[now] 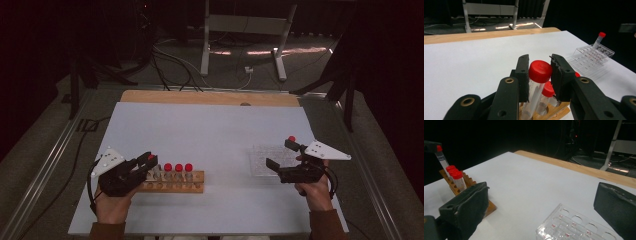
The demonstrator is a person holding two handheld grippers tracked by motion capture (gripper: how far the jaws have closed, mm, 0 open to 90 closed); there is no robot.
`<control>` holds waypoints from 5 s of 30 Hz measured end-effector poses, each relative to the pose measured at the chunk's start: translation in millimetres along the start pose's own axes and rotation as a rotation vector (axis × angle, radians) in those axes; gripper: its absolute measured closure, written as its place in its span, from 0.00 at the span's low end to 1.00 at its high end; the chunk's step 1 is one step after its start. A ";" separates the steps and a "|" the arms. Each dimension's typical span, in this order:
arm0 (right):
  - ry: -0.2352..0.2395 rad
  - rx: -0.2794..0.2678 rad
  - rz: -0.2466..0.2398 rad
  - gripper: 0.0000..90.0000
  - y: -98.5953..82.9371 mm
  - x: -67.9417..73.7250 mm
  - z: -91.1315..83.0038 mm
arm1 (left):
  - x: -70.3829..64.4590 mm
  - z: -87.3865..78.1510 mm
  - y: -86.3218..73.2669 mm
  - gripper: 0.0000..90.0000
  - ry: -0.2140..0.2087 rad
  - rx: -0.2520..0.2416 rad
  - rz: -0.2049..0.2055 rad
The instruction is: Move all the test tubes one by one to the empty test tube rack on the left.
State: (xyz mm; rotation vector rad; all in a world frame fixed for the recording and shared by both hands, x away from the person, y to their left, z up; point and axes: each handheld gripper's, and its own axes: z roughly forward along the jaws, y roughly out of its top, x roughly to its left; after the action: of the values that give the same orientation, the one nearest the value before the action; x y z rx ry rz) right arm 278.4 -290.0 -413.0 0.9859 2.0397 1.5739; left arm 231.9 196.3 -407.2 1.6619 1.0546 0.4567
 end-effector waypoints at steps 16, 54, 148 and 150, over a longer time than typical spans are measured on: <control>0.006 -0.004 0.006 0.00 -0.2 -0.4 -0.1 | 5.6 5.3 -16.1 0.78 0.013 0.028 -0.009; 0.007 -0.012 0.004 0.00 0.9 -1.3 -2.2 | 11.5 9.5 -31.9 0.71 0.009 0.055 -0.018; -0.450 -0.012 0.019 0.83 -15.6 -52.8 -3.8 | 32.7 -4.9 -14.1 0.01 0.092 -0.128 -0.082; -0.445 -0.018 0.016 0.83 -13.3 -50.3 -4.1 | 31.8 -4.1 -13.0 0.01 0.088 -0.130 -0.086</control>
State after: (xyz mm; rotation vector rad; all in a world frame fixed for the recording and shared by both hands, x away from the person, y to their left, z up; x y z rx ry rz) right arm 306.0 -330.8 -430.2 1.2207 1.7096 1.2383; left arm 240.5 225.2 -423.9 1.4870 1.1323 0.5348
